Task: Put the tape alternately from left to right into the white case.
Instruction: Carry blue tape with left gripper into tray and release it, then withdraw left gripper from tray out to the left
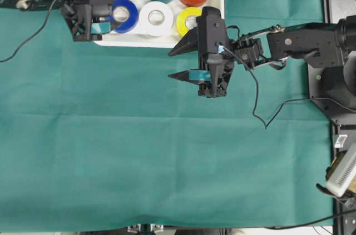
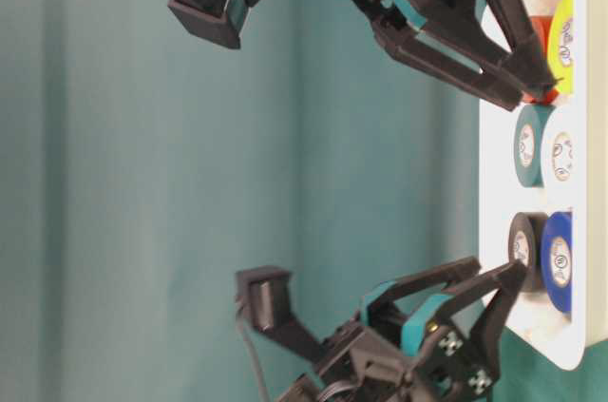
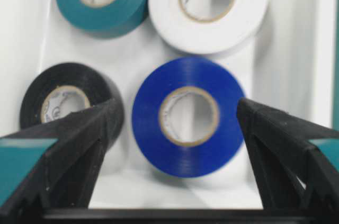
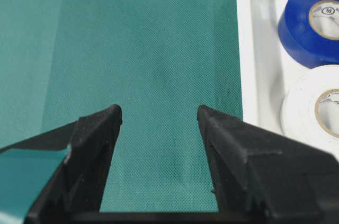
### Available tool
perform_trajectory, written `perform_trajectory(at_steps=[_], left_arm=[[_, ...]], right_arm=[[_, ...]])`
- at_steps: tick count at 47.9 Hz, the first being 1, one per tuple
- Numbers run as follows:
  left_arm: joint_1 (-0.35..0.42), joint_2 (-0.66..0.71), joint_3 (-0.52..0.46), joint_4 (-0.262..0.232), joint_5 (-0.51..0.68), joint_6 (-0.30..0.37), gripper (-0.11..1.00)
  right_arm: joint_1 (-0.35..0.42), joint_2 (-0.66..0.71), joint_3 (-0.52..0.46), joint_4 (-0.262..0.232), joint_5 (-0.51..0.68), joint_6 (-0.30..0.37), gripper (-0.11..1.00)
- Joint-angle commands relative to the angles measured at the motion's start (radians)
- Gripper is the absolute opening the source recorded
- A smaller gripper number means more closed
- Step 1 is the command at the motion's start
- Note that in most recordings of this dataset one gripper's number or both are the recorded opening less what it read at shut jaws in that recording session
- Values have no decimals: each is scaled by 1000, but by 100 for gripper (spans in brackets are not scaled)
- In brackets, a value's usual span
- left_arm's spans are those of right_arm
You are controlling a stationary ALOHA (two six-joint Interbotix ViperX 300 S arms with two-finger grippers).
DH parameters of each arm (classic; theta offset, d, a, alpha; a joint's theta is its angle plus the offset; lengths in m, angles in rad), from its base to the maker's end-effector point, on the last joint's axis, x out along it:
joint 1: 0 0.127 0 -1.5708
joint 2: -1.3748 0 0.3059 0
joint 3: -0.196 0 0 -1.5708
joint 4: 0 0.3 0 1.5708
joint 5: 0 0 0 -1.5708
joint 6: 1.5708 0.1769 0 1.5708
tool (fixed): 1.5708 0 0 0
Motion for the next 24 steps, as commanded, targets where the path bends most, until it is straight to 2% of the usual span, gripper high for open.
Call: perform_trajectory(at_steps=[1, 14, 24], left_arm=[[-29, -61, 5, -2, -5, -3, 48], [-140, -117, 48, -3, -5, -5, 48], [-195, -120, 58, -5, -3, -8, 48]], right_arm=[[3, -41, -8, 0, -8, 0, 69], [3, -41, -9, 0, -9, 0, 69], [3, -41, -9, 0, -9, 0, 69]])
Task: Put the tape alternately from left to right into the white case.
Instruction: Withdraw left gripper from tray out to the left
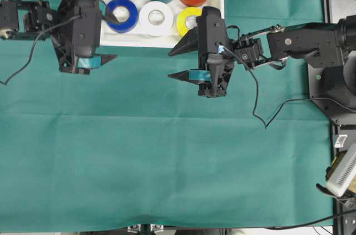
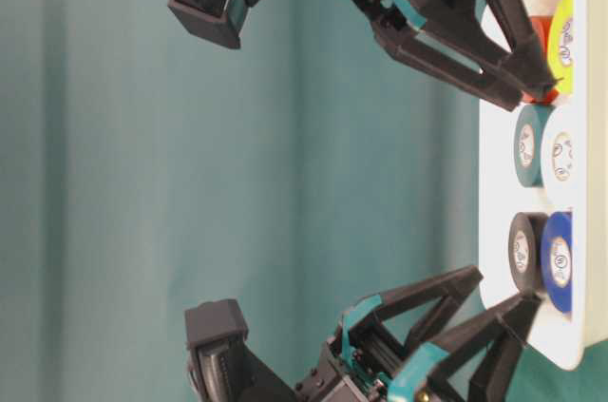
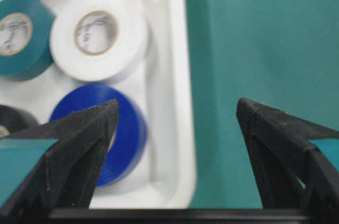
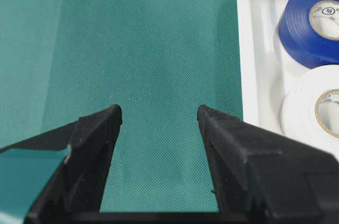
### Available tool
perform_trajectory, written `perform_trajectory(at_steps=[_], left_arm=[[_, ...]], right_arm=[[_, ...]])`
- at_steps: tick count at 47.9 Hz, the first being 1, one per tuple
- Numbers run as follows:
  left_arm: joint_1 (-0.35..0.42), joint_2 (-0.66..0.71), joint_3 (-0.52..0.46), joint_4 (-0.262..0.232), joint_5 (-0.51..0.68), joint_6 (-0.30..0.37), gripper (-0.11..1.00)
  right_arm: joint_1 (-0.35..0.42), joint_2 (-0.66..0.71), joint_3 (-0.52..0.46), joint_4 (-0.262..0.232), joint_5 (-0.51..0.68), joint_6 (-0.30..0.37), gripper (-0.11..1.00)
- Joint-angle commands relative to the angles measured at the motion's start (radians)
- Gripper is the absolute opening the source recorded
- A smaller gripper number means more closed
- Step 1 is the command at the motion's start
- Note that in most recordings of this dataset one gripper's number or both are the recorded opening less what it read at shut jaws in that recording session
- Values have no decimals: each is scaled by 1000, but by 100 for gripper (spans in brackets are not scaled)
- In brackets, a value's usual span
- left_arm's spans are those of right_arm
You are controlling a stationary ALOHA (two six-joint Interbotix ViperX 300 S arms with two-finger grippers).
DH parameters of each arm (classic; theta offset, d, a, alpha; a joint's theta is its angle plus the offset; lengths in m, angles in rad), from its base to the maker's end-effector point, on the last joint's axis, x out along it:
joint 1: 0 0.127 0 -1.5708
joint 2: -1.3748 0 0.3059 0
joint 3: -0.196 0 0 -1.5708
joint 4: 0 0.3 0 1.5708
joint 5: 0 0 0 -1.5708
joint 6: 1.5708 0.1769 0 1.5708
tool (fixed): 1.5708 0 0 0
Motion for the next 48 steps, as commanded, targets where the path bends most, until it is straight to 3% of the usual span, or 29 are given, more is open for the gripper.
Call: perform_trajectory(at_steps=[1, 21, 35, 48], left_arm=[[-23, -21, -6, -3, -5, -2, 48], [-126, -21, -2, -6, -3, -9, 48], [-164, -21, 8, -5, -2, -120, 48], [-178, -21, 20, -6, -8, -155, 48]], right_arm=[[3, -41, -9, 0, -8, 0, 69], [3, -41, -8, 0, -8, 0, 69], [3, -41, -6, 0, -9, 0, 69], [3, -41, 3, 0, -8, 0, 69]])
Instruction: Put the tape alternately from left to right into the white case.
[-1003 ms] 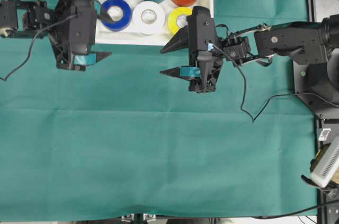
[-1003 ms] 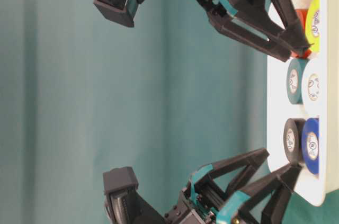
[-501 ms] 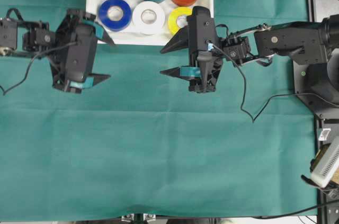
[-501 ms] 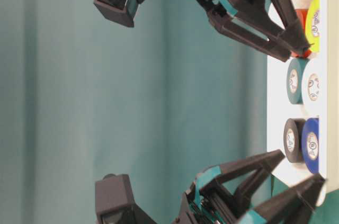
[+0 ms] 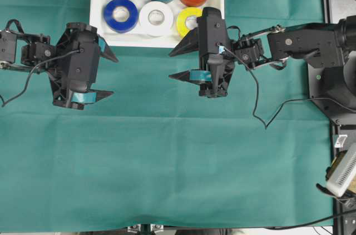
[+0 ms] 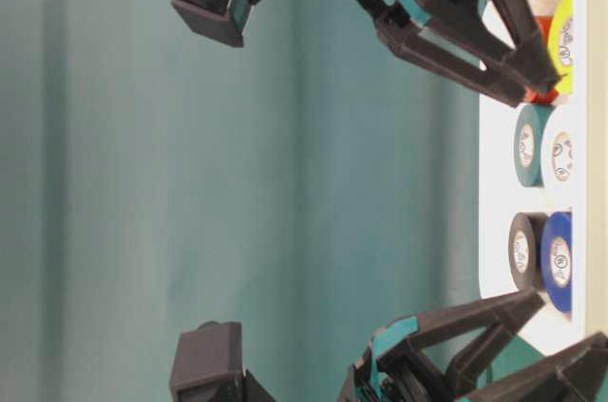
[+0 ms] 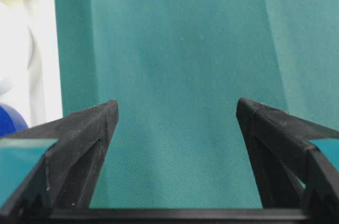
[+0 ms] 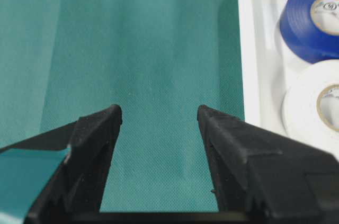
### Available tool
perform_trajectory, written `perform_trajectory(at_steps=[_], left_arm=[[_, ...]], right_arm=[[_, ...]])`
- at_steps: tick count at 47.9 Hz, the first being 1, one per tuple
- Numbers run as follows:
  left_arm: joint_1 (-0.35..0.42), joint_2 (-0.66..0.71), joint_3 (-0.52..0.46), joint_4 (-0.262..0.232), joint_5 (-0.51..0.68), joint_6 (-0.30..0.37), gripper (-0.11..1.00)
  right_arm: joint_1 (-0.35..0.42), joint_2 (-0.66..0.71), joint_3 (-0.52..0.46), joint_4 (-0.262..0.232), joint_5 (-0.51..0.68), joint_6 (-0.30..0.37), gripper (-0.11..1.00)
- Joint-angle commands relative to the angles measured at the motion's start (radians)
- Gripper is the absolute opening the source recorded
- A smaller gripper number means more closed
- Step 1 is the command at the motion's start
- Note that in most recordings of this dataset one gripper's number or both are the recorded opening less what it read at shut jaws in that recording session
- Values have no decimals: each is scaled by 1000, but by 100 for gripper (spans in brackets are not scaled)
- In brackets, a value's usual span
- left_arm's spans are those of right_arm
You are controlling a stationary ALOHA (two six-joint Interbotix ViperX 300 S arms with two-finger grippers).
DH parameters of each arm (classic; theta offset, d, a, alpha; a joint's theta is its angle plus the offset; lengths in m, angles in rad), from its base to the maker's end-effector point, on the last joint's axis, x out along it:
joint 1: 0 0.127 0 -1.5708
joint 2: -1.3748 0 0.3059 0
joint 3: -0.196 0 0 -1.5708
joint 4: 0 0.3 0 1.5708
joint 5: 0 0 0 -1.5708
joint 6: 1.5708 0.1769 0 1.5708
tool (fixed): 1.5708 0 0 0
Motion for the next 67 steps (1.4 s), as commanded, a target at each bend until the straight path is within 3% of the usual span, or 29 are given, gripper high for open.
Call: perform_trajectory(at_steps=[1, 39, 67], left_arm=[[-12, -23, -5, -3, -8, -2, 48], [-15, -29, 8, -3, -23, -2, 48], [-12, -192, 103, -3, -23, -2, 48]], right_arm=[[3, -41, -6, 2, -9, 0, 69], [3, -43, 2, 0, -5, 0, 69], [3, -195, 95, 0, 0, 0, 69]])
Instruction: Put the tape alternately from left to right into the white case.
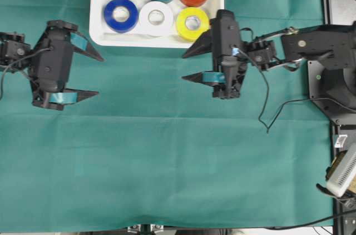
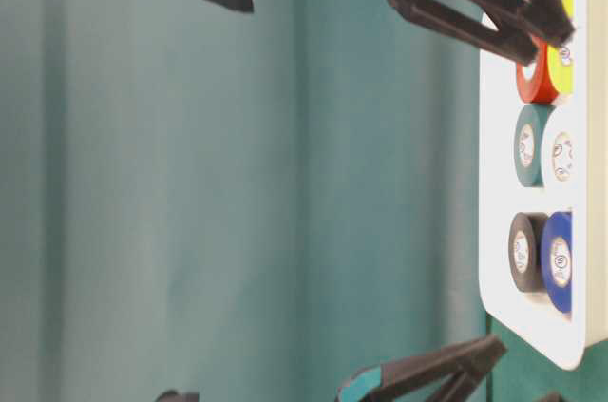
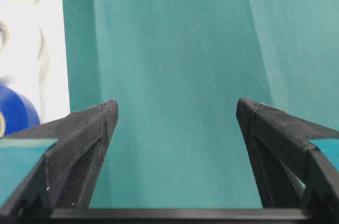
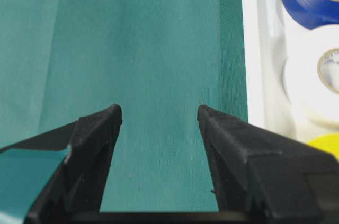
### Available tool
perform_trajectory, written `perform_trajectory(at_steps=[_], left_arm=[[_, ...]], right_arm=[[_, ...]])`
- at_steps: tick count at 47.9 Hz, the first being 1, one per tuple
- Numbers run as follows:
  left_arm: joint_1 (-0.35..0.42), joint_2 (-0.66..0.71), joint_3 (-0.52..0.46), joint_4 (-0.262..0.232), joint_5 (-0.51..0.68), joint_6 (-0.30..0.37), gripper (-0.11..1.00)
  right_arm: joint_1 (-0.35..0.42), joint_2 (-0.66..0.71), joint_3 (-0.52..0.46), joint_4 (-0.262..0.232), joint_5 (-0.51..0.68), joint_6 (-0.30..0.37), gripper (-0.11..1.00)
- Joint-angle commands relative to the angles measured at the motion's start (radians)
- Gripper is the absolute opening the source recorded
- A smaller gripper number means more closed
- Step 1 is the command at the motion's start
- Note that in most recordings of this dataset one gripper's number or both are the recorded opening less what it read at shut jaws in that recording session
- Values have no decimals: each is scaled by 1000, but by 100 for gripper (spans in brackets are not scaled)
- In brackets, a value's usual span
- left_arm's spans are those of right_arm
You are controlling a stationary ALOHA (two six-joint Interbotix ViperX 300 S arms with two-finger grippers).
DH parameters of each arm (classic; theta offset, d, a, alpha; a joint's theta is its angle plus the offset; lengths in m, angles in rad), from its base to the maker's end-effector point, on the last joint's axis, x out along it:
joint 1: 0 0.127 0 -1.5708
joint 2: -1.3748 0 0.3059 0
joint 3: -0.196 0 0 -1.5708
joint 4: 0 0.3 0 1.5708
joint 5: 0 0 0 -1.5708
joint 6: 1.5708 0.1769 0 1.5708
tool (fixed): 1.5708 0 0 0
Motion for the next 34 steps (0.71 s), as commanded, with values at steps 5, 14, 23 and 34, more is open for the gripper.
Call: perform_trajectory(at_steps=[5, 14, 23, 34], left_arm=[[3, -71, 17, 0, -12, 0, 48], [5, -107, 48, 0, -43, 0, 48], [5, -143, 77, -2, -55, 0, 48], [8, -198, 114, -2, -55, -2, 48]], right_arm=[[3, -153, 26, 0, -3, -2, 69], [3, -186, 52, 0, -3, 0, 69], [3, -204, 63, 0, -3, 0, 69], [0, -262, 81, 0, -3, 0, 69]])
